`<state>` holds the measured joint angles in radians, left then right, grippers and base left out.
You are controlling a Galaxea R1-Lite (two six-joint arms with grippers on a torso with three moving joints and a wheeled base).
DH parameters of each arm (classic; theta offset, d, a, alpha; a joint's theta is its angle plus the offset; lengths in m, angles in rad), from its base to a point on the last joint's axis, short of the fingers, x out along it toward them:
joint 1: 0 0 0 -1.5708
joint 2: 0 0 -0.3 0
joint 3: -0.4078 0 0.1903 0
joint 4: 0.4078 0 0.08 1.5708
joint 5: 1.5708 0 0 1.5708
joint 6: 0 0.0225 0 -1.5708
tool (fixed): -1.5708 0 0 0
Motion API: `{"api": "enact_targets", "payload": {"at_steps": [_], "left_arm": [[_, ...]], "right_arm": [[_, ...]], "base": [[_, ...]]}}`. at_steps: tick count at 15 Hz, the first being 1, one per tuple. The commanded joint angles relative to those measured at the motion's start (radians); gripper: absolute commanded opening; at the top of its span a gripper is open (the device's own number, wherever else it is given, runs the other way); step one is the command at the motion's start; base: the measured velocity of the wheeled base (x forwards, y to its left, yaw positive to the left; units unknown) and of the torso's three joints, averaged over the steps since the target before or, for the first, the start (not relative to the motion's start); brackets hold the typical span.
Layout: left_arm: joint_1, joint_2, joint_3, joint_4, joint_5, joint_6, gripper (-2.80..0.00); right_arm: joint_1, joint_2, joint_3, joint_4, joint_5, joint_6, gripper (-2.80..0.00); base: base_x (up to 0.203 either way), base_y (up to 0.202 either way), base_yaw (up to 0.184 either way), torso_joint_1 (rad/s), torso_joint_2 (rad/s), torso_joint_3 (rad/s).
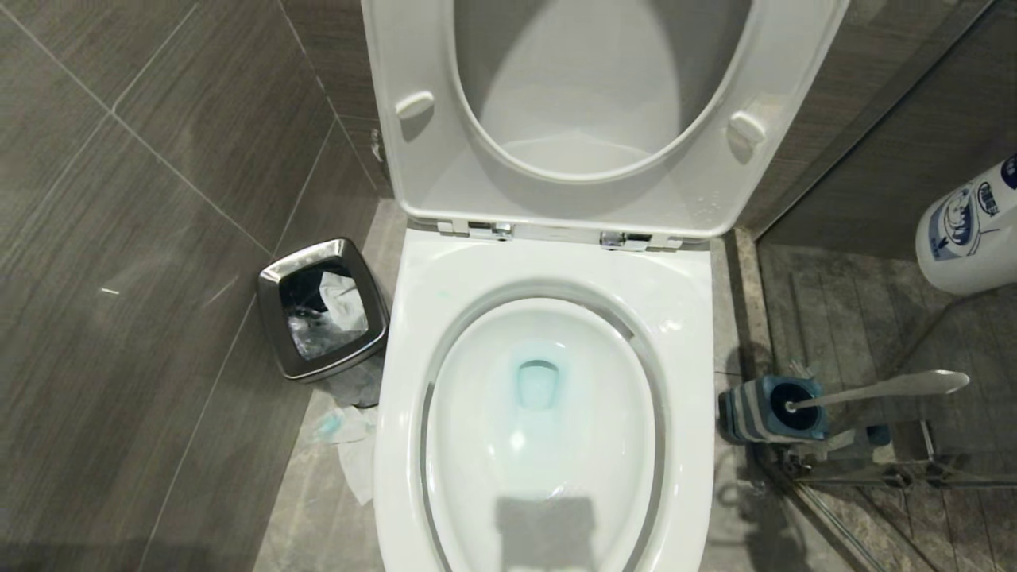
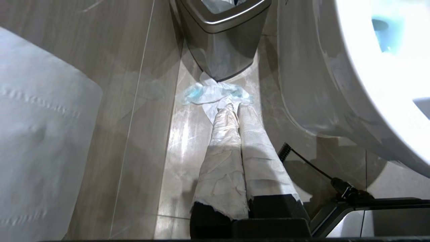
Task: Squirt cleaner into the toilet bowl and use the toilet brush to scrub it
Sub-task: Pour in the cleaning agent
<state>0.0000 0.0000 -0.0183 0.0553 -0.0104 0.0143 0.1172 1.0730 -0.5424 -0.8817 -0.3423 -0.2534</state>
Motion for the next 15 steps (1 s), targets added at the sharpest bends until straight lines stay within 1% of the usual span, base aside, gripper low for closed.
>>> {"api": "enact_targets", "payload": {"at_steps": [1, 5, 8, 11, 13, 15], "left_arm": [[0.001, 0.0, 0.0, 0.0, 0.0, 0.0, -2.8], [0.002, 0.0, 0.0, 0.0, 0.0, -0.002, -2.8], [0.0, 0.0, 0.0, 0.0, 0.0, 0.0, -2.8], [0.0, 0.0, 0.0, 0.0, 0.0, 0.001, -2.8], [0.0, 0.0, 0.0, 0.0, 0.0, 0.001, -2.8], [0.0, 0.0, 0.0, 0.0, 0.0, 0.001, -2.8]], "right_arm": [[0.001, -0.054, -0.025, 0.058, -0.001, -0.001, -2.8], [0.0, -0.104, -0.059, 0.163, -0.001, 0.002, -2.8], [0.002, -0.149, -0.132, 0.332, 0.001, 0.012, -2.8], [0.023, -0.178, -0.206, 0.477, 0.001, 0.021, -2.8], [0.026, -0.196, -0.246, 0.603, 0.003, 0.018, -2.8], [0.038, -0.205, -0.272, 0.7, 0.005, -0.013, -2.8]], "base": [[0.0, 0.0, 0.0, -0.002, 0.0, 0.114], [0.0, 0.0, 0.0, 0.001, 0.0, 0.028], [0.0, 0.0, 0.0, 0.0, 0.0, 0.0], [0.0, 0.0, 0.0, 0.0, 0.0, 0.0], [0.0, 0.0, 0.0, 0.0, 0.0, 0.0], [0.0, 0.0, 0.0, 0.0, 0.0, 0.0]]}}
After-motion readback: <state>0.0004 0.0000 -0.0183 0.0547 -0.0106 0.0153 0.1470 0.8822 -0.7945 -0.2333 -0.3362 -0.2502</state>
